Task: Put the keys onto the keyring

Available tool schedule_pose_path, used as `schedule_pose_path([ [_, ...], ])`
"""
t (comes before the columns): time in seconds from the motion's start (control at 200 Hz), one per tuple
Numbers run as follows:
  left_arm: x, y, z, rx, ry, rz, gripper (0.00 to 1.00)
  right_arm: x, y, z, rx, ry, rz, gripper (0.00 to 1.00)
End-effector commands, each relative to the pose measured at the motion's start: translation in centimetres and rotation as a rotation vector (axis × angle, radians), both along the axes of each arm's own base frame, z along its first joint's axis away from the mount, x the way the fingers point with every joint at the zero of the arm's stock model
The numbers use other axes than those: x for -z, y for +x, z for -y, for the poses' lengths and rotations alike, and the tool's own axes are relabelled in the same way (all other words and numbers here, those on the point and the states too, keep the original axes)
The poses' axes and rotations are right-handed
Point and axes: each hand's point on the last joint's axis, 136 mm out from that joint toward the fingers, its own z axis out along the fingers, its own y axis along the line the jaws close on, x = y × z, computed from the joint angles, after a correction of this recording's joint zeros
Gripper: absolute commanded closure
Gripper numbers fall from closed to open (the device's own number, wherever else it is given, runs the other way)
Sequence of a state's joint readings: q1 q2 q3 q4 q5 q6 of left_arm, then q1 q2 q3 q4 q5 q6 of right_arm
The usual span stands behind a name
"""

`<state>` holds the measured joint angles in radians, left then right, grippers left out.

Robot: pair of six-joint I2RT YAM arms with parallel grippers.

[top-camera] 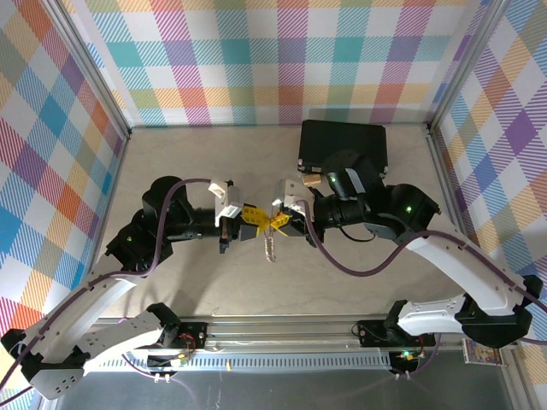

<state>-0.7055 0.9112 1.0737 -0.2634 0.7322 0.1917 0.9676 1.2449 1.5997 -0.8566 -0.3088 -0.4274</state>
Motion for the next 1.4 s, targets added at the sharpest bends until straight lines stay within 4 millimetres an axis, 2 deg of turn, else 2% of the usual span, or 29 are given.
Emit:
schedule_pose_path([
  [0.0, -1.8, -0.1, 0.0, 0.011, -0.026, 0.058, 0.91, -1.3, -0.4, -0.6, -0.049, 0.032, 0.035, 1.0],
  [0.11, -1.8, -0.1, 0.0, 0.009, -0.023, 0.062, 0.92, -1.0, -0.6, -0.5, -0.061, 0.015, 0.024, 1.0],
  [0.21, -1.8, -0.2, 0.0, 0.012, -0.018, 0.061, 1.0, -0.6, -0.6, -0.5, -0.063, -0.006, 0.015, 1.0],
  [0.385, -2.1, -0.2, -0.3, -0.001, -0.025, 0.071, 1.0, -0.4, -0.4, -0.3, -0.051, -0.02, 0.019, 1.0],
  [0.525, -3.5, -0.7, -0.3, 0.013, -0.103, 0.063, 1.0, -1.2, -0.2, -0.2, -0.021, 0.027, 0.033, 1.0],
  [0.64, -4.7, -1.6, 0.0, 0.074, -0.19, 0.038, 1.0, -2.3, -0.3, -0.2, 0.003, 0.114, 0.033, 0.88],
  [0.77, -5.5, -2.1, 0.1, 0.113, -0.254, 0.022, 1.0, -3.3, -0.4, -0.1, 0.02, 0.203, 0.039, 0.87],
  [0.965, -5.2, -2.4, -0.1, 0.125, -0.259, 0.01, 1.0, -3.6, -0.1, -0.4, 0.03, 0.232, 0.036, 0.87],
  [1.125, -4.7, -2.5, -0.1, 0.122, -0.249, 0.003, 1.0, -3.9, 0.0, -0.4, 0.037, 0.243, 0.041, 1.0],
  [1.265, -3.2, -1.7, -0.1, 0.075, -0.181, 0.004, 1.0, -3.4, 0.2, -0.1, 0.044, 0.205, 0.058, 1.0],
  [1.395, -1.2, -0.2, -0.5, -0.019, -0.053, 0.042, 0.81, -2.3, 0.4, 0.3, 0.039, 0.11, 0.074, 1.0],
])
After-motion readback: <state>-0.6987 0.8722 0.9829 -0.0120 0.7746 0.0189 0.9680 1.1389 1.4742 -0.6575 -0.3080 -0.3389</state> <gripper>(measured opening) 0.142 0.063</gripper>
